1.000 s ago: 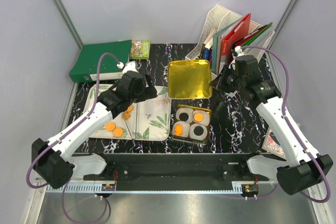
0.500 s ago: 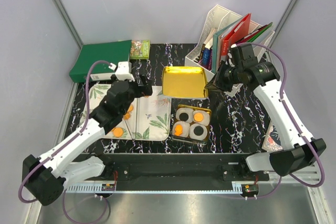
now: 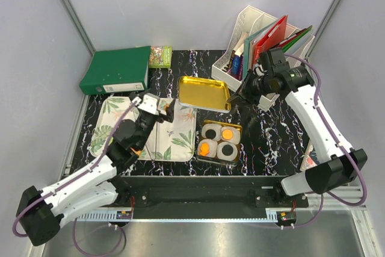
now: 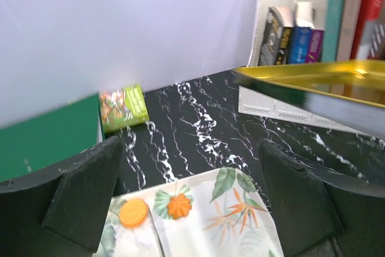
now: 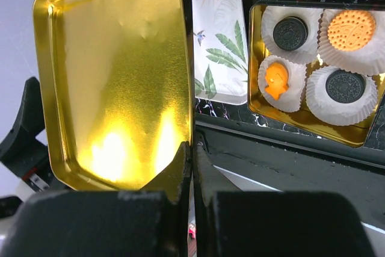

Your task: Pack the cookies

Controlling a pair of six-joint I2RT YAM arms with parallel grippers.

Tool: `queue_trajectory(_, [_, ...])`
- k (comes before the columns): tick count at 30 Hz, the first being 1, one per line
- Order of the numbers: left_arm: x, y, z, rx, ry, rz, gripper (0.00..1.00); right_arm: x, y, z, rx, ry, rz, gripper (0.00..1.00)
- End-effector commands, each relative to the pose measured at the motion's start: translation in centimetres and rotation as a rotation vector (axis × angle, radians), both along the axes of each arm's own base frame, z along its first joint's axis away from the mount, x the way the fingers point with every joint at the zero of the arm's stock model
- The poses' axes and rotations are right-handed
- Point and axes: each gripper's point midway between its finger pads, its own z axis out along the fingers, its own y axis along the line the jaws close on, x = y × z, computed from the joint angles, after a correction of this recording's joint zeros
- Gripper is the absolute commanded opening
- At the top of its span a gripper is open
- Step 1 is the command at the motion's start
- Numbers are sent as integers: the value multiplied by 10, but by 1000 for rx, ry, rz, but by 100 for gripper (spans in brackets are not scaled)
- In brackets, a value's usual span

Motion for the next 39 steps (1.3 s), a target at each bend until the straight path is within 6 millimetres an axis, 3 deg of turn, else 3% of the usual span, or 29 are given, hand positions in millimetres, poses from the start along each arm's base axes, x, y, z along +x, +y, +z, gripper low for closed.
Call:
queue_trajectory(1, [-16,-15,29,132,-192,-38,99,6,11,16,63,-31,29,0])
queue_trajectory(8, [-44,-36,24,233,-287,-136,99,7,15,24,93,-38,48,0])
queue_trajectory(14, [-54,-43,-1,459,-316,-167,99,1,18,30,139,-7,84,0])
queue_trajectory(23, [-31,-29,-19,758,-330,10,99,-6,1,18,18,8,91,0])
queue_trajectory(29, [-17,-23,-11,828,-315,136,99,-12,-16,-3,-70,6,84,0])
queue_trajectory(39, [-18,-49,-24,970,-338,63,99,-24,-53,-37,-295,-14,121,0])
